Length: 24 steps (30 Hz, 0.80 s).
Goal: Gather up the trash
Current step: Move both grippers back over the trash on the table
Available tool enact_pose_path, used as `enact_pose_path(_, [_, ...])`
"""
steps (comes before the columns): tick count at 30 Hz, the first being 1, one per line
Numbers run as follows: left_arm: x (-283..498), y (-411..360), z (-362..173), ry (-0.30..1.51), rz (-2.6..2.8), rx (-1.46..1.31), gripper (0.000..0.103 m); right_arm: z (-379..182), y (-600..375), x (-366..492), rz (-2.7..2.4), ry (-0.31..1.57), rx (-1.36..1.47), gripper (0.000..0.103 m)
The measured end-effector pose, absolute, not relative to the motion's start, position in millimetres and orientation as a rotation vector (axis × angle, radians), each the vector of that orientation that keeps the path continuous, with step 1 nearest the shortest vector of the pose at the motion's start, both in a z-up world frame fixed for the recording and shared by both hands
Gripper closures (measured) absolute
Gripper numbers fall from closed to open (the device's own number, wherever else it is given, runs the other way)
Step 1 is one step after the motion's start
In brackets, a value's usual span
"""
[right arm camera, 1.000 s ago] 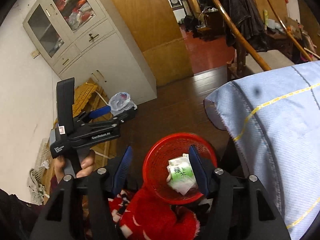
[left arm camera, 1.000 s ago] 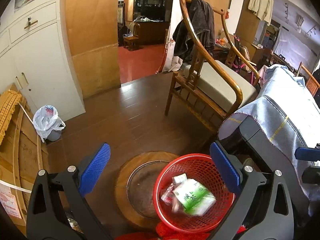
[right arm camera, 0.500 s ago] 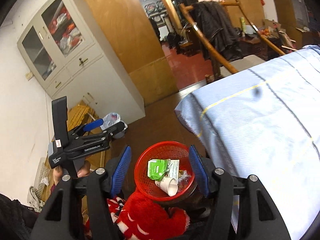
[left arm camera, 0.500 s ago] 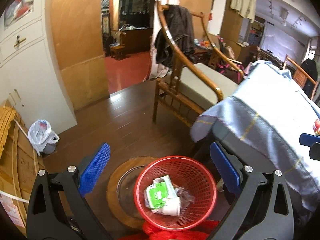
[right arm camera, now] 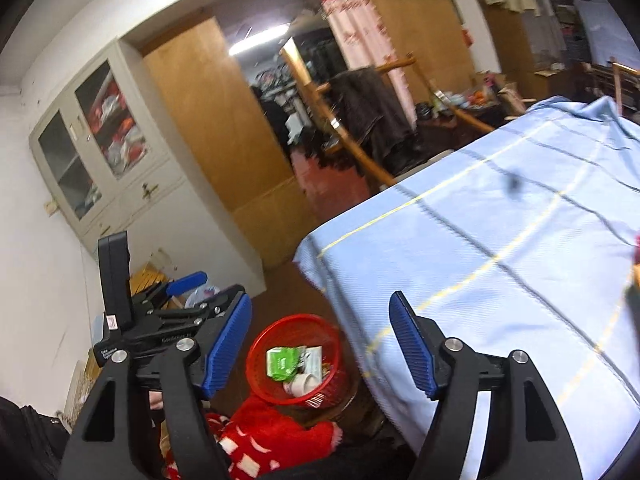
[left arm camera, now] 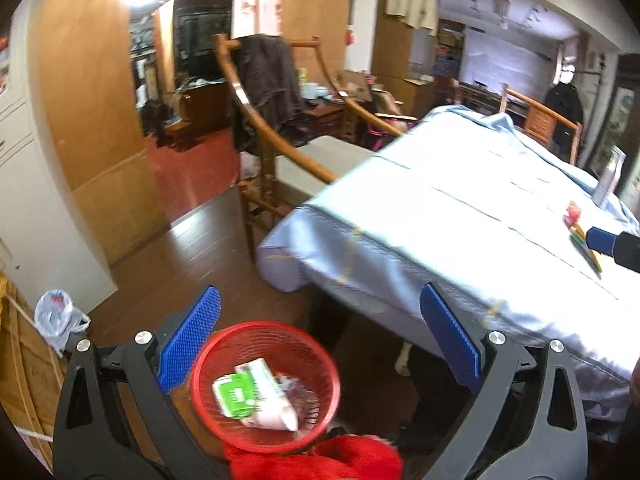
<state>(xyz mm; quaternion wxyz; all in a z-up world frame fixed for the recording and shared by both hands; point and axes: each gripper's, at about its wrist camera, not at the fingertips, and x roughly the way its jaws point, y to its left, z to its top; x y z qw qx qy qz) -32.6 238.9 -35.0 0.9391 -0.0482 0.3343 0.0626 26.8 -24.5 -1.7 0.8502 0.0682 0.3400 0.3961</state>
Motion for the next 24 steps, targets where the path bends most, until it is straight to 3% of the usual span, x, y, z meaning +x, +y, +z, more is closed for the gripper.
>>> enact_pose_path(8, [-19.1,168.1,-29.3,0.698,0.013,-0.031,0.007,-1.1,-118.3,10.8,0.702,0.644,0.232,0.030])
enact_pose_path(12, [-7.2,128.1,-27.8,0.706,-0.055,0.021,0.007,-4.1,-167.5,5.4,0.599,0.612,0.276,0.022])
enact_pose_path(24, [67.1,-20.5,-37.3,0.780,-0.339,0.135,0.007,-17.0,-302.0,14.3,0.168,0.526,0.314,0.010])
